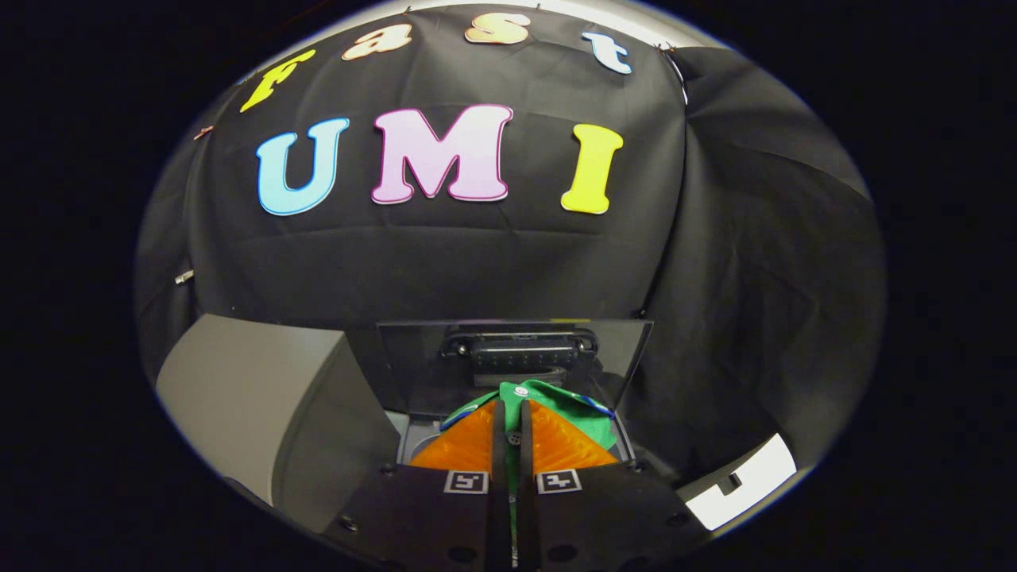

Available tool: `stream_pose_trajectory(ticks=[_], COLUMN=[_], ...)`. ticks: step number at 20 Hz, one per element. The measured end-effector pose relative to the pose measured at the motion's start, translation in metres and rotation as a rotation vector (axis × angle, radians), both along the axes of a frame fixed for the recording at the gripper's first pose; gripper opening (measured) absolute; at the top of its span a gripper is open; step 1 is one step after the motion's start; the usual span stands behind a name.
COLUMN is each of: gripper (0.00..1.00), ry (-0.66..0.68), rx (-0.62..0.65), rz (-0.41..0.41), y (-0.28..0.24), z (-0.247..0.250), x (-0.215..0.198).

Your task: Put the clothes into the washing machine and then close the washing machine lid.

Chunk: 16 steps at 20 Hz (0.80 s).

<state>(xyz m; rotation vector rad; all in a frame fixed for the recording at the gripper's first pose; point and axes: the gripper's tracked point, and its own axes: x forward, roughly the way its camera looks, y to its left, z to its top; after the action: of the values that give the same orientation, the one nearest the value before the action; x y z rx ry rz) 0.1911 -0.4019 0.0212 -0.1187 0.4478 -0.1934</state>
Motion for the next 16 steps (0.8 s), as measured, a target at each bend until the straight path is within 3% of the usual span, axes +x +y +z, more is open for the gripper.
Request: stream_pose_trajectory(ticks=[12,16], gripper=[0.08,0.08], ry=[0.196,0.239], rx=[-0.041,0.002], rz=[-0.021,-0.037], y=[-0.025,-0.031], z=[-0.133,-0.171], x=[0.039,0.045])
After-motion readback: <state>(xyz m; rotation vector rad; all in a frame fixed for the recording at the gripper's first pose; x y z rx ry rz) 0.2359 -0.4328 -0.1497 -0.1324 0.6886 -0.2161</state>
